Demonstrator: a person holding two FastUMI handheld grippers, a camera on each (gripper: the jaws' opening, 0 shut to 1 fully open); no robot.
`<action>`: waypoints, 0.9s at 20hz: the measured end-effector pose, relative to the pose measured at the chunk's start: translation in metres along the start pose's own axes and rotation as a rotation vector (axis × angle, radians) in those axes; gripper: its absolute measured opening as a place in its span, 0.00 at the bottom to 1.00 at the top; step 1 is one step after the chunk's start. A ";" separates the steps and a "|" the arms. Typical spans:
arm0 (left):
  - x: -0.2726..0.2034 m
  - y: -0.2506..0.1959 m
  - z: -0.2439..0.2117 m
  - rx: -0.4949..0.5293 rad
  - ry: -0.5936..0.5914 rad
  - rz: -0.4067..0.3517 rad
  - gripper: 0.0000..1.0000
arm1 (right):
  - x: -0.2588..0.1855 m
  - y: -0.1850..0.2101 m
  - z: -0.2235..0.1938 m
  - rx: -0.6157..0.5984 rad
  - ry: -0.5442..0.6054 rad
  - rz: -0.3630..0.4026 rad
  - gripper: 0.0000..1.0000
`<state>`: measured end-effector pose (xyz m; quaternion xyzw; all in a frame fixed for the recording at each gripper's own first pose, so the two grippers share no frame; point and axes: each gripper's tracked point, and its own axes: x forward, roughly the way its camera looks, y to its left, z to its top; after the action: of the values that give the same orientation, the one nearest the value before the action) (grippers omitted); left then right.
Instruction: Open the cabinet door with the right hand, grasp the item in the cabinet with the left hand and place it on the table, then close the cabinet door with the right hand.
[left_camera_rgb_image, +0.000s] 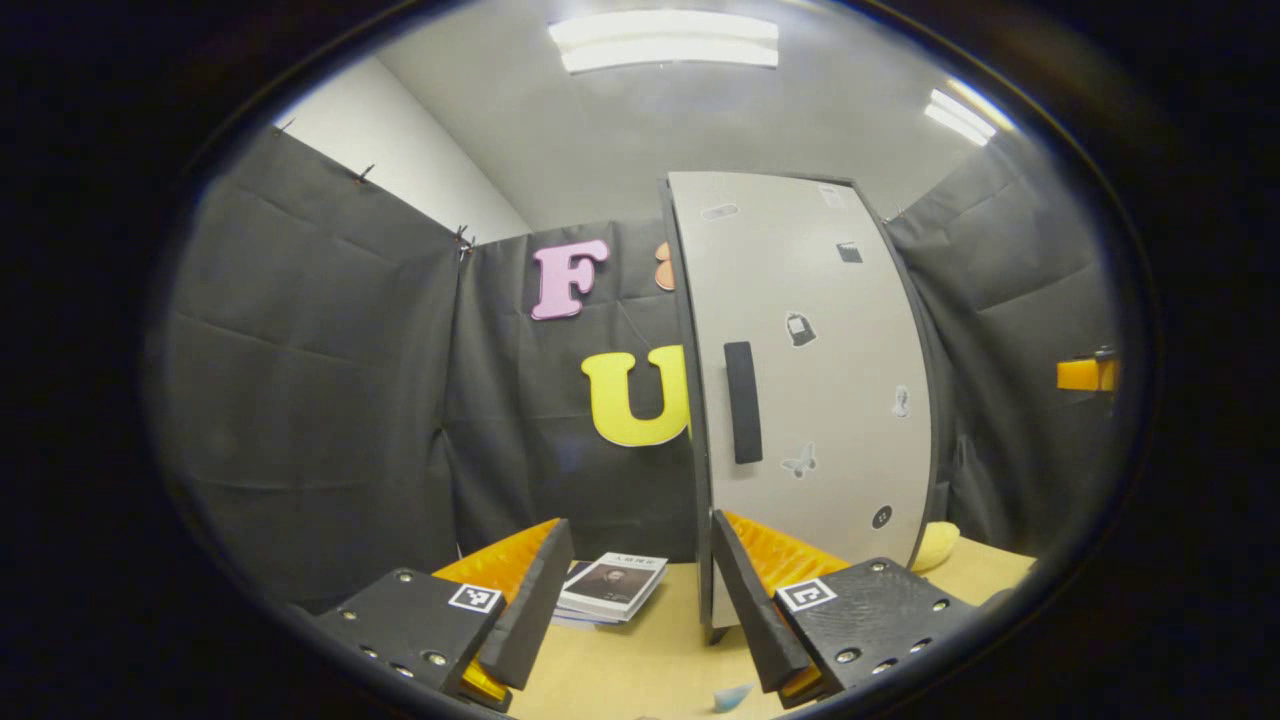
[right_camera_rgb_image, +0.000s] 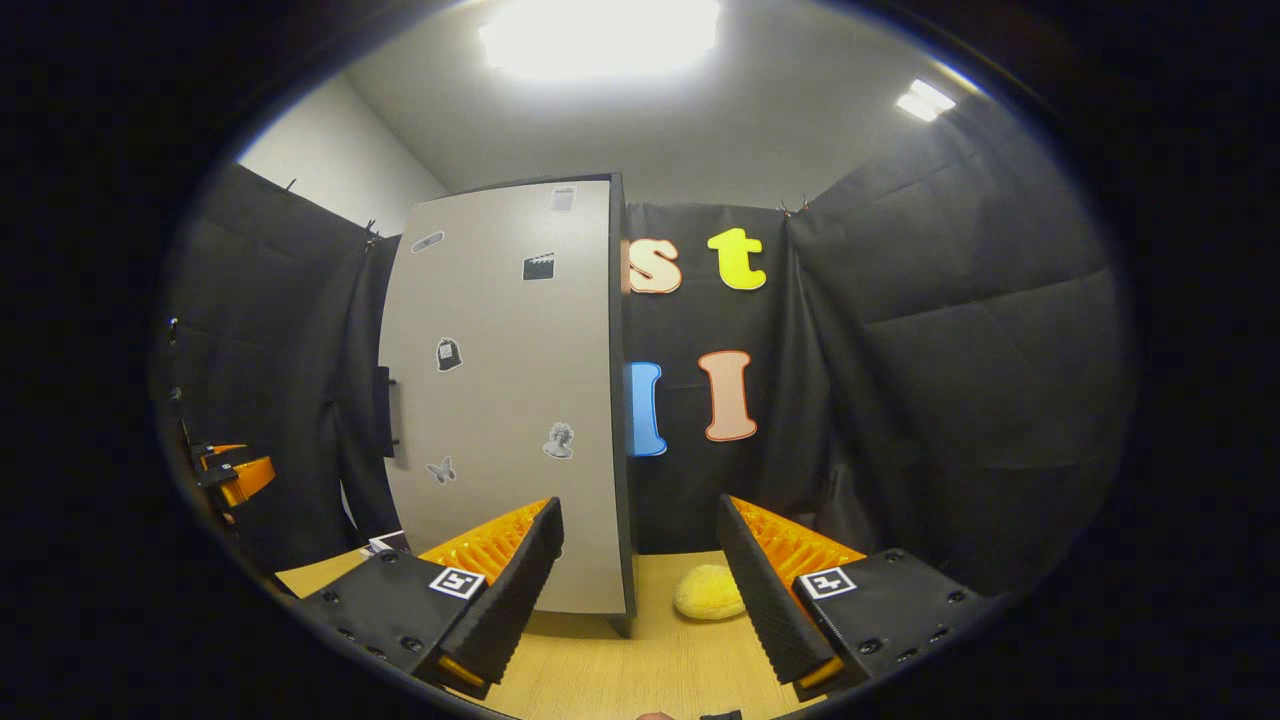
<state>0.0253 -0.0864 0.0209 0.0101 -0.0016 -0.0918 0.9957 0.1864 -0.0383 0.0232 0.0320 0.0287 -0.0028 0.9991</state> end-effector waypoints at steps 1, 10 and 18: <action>0.000 0.002 0.000 0.001 0.001 0.003 0.84 | 0.001 0.001 0.000 0.003 0.000 0.001 0.98; 0.000 0.011 0.000 0.011 -0.004 0.016 0.84 | 0.002 0.008 0.000 0.005 -0.004 0.011 0.98; -0.001 0.019 0.000 0.003 -0.009 0.016 0.84 | -0.001 0.010 0.001 0.010 -0.008 0.002 0.98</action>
<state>0.0275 -0.0679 0.0212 0.0111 -0.0062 -0.0837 0.9964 0.1858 -0.0279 0.0246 0.0371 0.0245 -0.0023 0.9990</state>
